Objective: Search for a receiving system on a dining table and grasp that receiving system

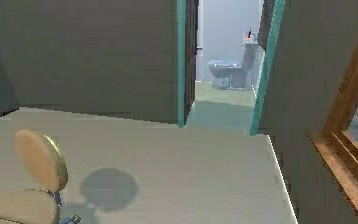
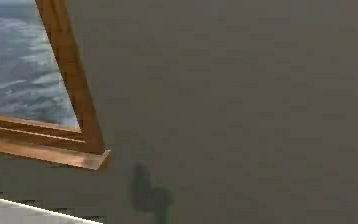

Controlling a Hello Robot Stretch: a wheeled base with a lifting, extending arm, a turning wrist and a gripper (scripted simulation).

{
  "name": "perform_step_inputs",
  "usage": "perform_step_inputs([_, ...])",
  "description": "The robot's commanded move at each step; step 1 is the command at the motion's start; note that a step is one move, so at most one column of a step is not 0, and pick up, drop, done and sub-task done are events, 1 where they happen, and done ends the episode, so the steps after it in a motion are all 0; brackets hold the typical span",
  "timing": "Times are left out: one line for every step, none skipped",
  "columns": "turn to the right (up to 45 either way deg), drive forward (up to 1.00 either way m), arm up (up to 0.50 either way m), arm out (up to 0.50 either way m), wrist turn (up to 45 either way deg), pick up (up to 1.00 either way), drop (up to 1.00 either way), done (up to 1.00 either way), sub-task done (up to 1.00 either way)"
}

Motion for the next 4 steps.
perform_step_inputs([-45.0,0.00,0.00,0.00,0.0,0.00,0.00,0.00,0.00])
perform_step_inputs([-45.0,0.00,0.00,0.00,0.0,0.00,0.00,0.00,0.00])
perform_step_inputs([-45.0,0.00,0.00,0.00,0.0,0.00,0.00,0.00,0.00])
perform_step_inputs([-18.0,0.00,0.00,0.00,0.0,0.00,0.00,0.00,0.00])
